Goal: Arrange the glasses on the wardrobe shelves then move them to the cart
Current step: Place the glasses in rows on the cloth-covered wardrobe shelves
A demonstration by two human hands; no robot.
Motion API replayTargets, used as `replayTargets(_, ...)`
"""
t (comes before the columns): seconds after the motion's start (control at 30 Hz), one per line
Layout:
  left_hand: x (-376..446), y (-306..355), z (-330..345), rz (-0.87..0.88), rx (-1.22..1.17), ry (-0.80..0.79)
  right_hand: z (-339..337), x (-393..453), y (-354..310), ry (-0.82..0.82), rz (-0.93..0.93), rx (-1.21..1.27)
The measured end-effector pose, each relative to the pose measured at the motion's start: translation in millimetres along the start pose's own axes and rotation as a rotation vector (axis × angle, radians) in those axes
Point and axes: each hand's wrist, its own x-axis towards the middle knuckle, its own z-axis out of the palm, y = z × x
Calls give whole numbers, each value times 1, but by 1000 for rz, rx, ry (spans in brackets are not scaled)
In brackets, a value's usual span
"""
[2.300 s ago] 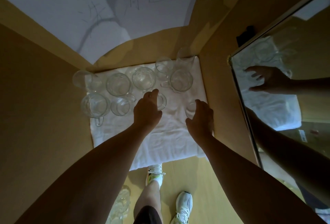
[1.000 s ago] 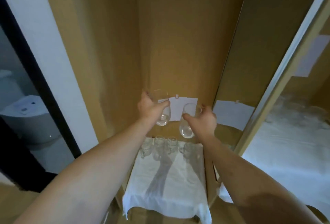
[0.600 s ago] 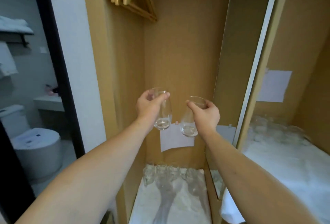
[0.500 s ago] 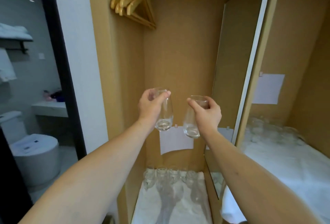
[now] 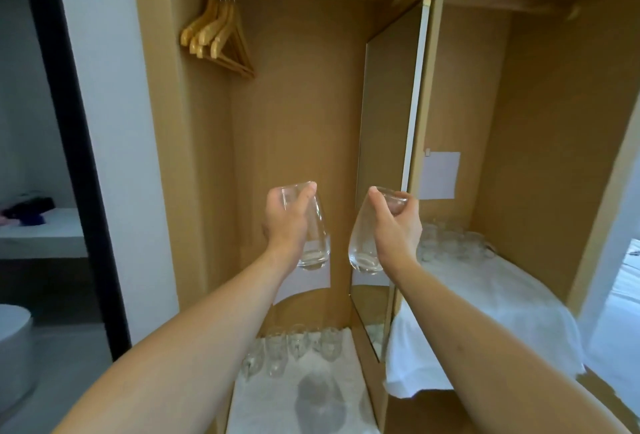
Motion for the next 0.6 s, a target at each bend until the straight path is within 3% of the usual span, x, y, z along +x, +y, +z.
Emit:
replayTargets(0.27, -39, -19, 61, -50, 50, -118, -75, 15, 15, 149, 35, -145)
replayTargets(0.43, -63, -35, 116, -56, 80, -196, -134, 40, 31, 119, 47, -170)
replayTargets(0.6, -85, -49, 182, -77, 120, -177, -194, 74, 42, 62, 32, -211)
